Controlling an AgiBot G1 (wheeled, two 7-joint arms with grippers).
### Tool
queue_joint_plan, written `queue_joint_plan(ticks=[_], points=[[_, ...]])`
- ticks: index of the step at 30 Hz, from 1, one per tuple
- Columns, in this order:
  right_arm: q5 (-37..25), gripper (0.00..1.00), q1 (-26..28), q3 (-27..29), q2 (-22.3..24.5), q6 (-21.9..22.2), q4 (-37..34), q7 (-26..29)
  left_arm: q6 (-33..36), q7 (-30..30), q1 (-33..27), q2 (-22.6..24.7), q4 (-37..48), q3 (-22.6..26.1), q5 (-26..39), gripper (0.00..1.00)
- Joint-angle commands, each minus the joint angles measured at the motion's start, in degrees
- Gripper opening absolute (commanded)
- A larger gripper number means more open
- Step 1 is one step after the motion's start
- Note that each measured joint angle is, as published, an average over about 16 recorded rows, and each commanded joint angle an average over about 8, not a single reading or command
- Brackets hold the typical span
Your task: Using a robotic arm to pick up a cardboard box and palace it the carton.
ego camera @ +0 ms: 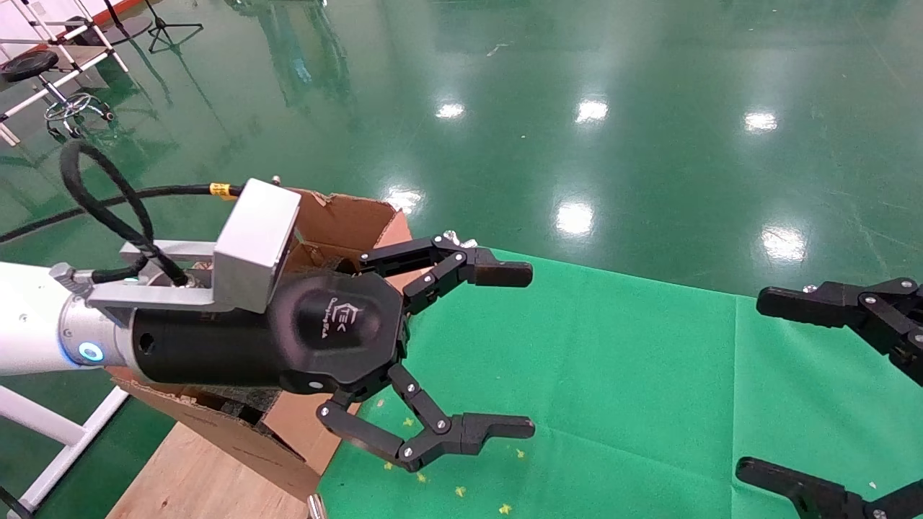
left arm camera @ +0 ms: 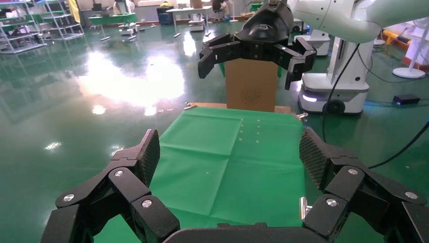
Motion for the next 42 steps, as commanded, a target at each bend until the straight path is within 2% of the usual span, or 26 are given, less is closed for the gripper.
queue_joint_plan(ticks=[1, 42], points=[[0.0, 1.0, 0.0, 0.0, 0.0, 0.0, 0.0, 0.0, -0.1, 0.0, 0.0, 0.0, 0.1, 0.0, 0.1, 1.0], [0.0, 1.0, 0.0, 0.0, 0.0, 0.0, 0.0, 0.0, -0.2, -0.1, -0.2, 0.1, 0.3, 0.1, 0.4, 1.0]])
